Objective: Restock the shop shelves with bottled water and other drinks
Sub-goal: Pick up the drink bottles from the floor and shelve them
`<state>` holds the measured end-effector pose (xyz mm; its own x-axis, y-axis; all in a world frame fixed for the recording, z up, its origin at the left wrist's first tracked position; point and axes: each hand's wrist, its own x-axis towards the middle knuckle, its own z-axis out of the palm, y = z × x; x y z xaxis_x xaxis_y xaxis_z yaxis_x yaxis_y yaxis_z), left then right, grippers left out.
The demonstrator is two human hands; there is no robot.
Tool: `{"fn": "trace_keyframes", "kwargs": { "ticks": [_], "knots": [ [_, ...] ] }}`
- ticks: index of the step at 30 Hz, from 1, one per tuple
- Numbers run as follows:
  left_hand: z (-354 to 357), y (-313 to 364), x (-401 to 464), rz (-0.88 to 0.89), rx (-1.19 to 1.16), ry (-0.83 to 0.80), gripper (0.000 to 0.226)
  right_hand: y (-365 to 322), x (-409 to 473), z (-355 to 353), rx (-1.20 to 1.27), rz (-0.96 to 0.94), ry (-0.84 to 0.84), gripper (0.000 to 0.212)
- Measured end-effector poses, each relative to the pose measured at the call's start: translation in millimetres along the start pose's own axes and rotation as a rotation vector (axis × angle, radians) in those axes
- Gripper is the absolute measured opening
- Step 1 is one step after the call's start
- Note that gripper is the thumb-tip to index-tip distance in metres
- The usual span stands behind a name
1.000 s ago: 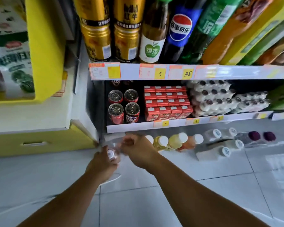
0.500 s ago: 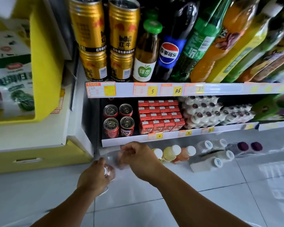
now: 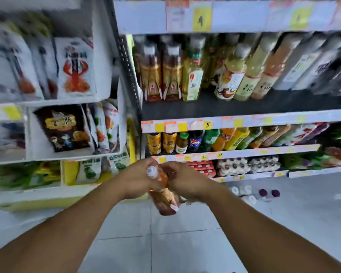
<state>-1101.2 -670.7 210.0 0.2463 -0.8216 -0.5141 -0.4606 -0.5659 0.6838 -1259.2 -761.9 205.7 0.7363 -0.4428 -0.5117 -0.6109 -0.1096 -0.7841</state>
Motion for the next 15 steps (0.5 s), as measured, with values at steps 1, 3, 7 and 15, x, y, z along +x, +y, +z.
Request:
{"fn": "trace_keyframes", "kwargs": {
  "ticks": [1,3,7,15],
  "knots": [
    [-19.4,27.2,-16.7,0.032,-0.012,0.005,0.036,-25.2,-18.8,-15.0,0.023,-0.013,-0.020,0.051],
    [-53.0,80.7,-50.4,0.080,-0.046,0.021,0.030,-70.7,-54.5,-43.0,0.100,-0.036,-0.082,0.055],
    [-105.7,174.8,-106.0,0.140,-0.146,0.131,0.038,-141.7,-120.4,-93.2,0.400,-0.116,-0.134,0.039],
    [-142.5,286.3,-171.7,0.151,-0.153,0.367,0.051,-210.0,-200.4,-143.8,0.674,-0.236,-0.004,0.033]
  ]
}}
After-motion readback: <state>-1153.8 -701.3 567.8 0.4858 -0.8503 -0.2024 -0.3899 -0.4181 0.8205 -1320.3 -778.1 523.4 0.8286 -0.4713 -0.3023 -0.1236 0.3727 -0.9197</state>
